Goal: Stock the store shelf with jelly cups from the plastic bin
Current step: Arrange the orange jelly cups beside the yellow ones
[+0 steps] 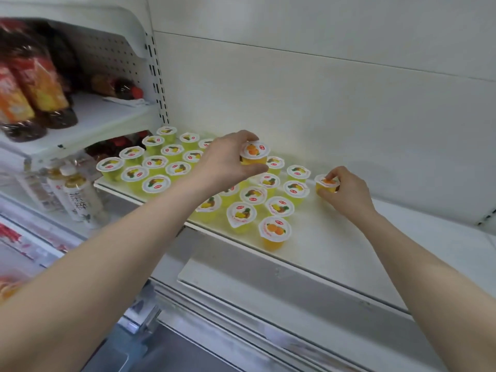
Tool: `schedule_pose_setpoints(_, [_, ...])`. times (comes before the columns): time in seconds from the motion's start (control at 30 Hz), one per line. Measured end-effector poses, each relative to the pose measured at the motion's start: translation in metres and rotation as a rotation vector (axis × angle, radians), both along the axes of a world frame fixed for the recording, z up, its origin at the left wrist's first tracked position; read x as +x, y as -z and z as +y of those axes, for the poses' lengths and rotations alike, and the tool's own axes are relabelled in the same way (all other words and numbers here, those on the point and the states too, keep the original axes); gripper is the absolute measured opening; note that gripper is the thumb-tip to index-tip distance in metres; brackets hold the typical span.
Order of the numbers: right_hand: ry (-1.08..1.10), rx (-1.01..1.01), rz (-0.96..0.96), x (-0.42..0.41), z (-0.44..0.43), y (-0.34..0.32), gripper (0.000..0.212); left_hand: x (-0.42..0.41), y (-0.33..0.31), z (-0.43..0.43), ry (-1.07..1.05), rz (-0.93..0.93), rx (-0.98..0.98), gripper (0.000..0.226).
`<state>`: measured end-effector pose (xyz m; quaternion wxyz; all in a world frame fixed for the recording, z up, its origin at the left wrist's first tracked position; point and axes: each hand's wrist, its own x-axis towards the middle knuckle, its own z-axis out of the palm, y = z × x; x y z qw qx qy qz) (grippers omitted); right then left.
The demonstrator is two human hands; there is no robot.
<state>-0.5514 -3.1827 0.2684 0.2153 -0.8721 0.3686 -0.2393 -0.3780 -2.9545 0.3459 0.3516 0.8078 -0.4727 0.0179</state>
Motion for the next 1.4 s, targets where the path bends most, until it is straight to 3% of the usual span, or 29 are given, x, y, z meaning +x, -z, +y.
schedule_pose_setpoints(0.2, [-0.032, 0.01, -0.031, 0.005, -0.01, 0.007, 0.029, 0.0, 0.0, -0.012, -0.001, -0.01, -0.01, 0.059])
schedule_pose_setpoints(0.3, [-0.061, -0.003, 0.045, 0.002, -0.013, 0.007, 0.032, -0.005, 0.001, -0.018, 0.024, -0.011, -0.011, 0.057])
schedule_pose_setpoints(0.43, [-0.078, -0.14, 0.187, -0.007, -0.015, -0.009, 0.04, -0.01, 0.004, -0.028, 0.064, -0.035, -0.004, 0.059])
schedule_pose_setpoints(0.67, [-0.099, -0.308, 0.16, -0.028, -0.015, -0.035, 0.042, -0.031, 0.005, -0.055, 0.141, -0.024, 0.039, 0.054])
schedule_pose_setpoints(0.83, [-0.123, -0.345, 0.271, -0.044, -0.016, -0.027, 0.044, -0.054, 0.009, -0.079, 0.234, -0.104, 0.141, 0.055])
schedule_pose_setpoints(1.13, [-0.1, -0.445, 0.305, -0.059, -0.026, -0.015, 0.044, -0.075, 0.043, -0.116, 0.282, -0.456, 0.353, 0.064])
schedule_pose_setpoints(1.4, [-0.098, -0.464, 0.289, -0.058, -0.032, -0.018, 0.044, -0.078, 0.058, -0.126, 0.252, -0.518, 0.412, 0.066])
